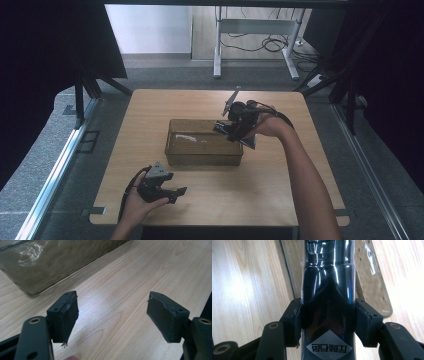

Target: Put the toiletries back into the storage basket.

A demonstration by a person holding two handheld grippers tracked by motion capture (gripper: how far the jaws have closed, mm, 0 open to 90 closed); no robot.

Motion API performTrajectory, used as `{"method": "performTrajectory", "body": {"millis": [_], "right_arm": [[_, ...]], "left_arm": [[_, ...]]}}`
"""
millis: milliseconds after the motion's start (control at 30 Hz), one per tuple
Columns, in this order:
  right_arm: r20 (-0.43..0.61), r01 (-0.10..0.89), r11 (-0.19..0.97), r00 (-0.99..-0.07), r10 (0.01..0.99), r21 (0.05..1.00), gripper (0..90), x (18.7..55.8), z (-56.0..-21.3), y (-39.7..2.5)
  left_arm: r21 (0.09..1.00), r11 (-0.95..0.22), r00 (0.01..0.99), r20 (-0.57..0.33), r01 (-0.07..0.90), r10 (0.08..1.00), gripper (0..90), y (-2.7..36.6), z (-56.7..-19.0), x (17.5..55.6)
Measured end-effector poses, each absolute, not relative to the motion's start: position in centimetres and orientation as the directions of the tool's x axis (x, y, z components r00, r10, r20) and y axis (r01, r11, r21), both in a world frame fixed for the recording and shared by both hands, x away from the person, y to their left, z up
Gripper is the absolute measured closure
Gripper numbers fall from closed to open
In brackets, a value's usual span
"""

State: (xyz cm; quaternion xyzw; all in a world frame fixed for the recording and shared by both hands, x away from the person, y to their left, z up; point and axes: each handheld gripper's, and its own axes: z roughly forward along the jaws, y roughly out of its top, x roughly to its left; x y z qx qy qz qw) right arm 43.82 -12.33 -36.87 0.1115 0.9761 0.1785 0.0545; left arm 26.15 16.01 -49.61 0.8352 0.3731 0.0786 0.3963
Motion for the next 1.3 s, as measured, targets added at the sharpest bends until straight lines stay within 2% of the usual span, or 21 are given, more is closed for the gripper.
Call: {"method": "performTrajectory", "body": {"millis": [1300], "right_arm": [[-0.068,0.131,0.944,-0.985,0.159,0.303,45.4,45.1,-39.3,-7.7]], "left_arm": [[0.721,-0.414,0.718,-0.166,0.556,0.676,25.8,15.9,-49.5,26.1]]}}
